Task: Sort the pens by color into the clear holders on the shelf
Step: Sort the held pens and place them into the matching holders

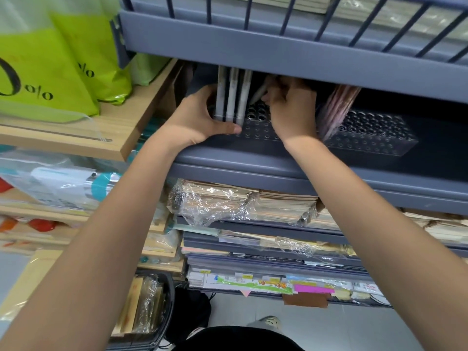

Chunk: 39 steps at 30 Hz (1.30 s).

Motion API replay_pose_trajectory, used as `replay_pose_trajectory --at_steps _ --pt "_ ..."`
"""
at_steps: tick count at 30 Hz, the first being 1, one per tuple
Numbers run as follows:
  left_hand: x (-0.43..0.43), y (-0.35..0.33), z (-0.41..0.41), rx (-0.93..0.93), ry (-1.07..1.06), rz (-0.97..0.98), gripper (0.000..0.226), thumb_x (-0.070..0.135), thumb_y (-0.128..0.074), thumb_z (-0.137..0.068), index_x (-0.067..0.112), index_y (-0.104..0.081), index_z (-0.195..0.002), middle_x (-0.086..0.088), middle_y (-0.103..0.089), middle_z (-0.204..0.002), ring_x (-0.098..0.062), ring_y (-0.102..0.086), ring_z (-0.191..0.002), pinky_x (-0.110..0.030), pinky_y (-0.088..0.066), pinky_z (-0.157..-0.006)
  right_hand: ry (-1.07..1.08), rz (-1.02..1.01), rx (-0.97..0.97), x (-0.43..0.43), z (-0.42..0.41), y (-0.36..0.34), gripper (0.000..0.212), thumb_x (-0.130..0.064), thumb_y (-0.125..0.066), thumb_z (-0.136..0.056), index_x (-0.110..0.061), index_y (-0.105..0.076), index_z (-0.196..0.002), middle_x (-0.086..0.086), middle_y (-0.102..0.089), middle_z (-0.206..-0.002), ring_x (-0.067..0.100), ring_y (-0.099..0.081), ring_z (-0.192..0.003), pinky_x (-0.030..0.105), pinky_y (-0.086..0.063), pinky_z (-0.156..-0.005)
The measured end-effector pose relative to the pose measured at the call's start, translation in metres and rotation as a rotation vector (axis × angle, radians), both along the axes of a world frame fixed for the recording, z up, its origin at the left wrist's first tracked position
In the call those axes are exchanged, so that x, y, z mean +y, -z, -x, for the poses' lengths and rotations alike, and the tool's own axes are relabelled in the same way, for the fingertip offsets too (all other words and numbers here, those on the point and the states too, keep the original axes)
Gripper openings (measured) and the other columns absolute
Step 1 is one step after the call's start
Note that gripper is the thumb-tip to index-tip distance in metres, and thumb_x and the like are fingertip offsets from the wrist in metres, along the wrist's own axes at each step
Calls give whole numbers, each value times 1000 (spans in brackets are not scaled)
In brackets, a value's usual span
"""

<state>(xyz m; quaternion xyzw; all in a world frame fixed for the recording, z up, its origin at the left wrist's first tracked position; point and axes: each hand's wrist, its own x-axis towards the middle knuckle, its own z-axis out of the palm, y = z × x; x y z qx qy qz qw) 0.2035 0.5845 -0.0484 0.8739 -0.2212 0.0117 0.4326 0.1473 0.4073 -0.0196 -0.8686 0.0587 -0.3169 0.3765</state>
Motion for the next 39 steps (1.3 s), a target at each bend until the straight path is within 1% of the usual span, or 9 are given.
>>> replay_pose_trajectory --at_steps 5,8,12,19,24,28,33,36,39 --pt "0 0 0 7 7 8 101 46 -93 -61 16 -48 -145 0 -59 -142 -17 -54 -129 -32 -40 -111 32 -118 -79 0 3 -2 39 -2 -40 -81 -34 -58 -66 2 -70 -82 23 -69 -84 44 -55 -86" --pt "0 1 -1 4 9 9 99 46 -93 -61 17 -49 -144 0 -61 -140 -16 -55 -128 -33 -41 -110 20 10 19 -1 -4 0 22 -9 -43 -89 -14 -65 -86 9 -70 -93 28 -66 -89 36 -52 -83" --pt "0 1 0 11 16 20 99 45 -93 -61 17 -49 -145 1 -61 -140 -16 -55 -128 -34 -41 -111 -19 241 122 -1 -14 -4 26 -13 -47 -94 -1 -58 -115 15 -62 -113 28 -57 -103 26 -36 -82" --pt "1 1 0 14 27 30 98 43 -93 -62 17 -48 -145 0 -60 -141 -15 -55 -129 -27 -40 -108 -44 267 189 -2 -22 -8 28 -16 -49 -95 -4 -54 -120 14 -58 -111 23 -53 -99 21 -28 -77" --pt "0 2 0 9 41 32 98 43 -93 -63 16 -48 -146 0 -60 -140 -14 -54 -128 -20 -37 -103 -59 267 246 -5 -24 -4 18 -17 -49 -93 -12 -59 -107 0 -51 -91 16 -46 -76 19 -30 -64" --pt "1 1 -1 17 44 27 98 44 -93 -63 17 -48 -146 1 -60 -140 -13 -54 -127 -22 -38 -104 -49 214 267 -7 -26 -6 5 -19 -50 -89 -22 -50 -85 -1 -50 -72 4 -43 -57 8 -25 -40" --pt "2 0 0 23 44 31 98 45 -93 -63 16 -48 -145 1 -60 -140 -13 -55 -126 -20 -37 -101 -38 153 306 -10 -28 -5 13 -26 -52 -88 -22 -61 -97 5 -61 -90 15 -50 -66 20 -37 -51" --pt "1 0 0 29 40 25 99 45 -92 -63 17 -47 -146 1 -59 -141 -15 -54 -128 -23 -38 -103 -44 112 340 -9 -26 -8 21 -25 -56 -88 -18 -64 -106 9 -64 -96 15 -54 -67 9 -34 -44" --pt "0 0 3 57 36 31 102 44 -91 -66 19 -40 -150 2 -57 -144 -15 -52 -130 -26 -37 -107 -42 114 368 -8 -21 -11 26 -30 -56 -90 -19 -63 -113 5 -63 -91 12 -57 -69 10 -34 -48"
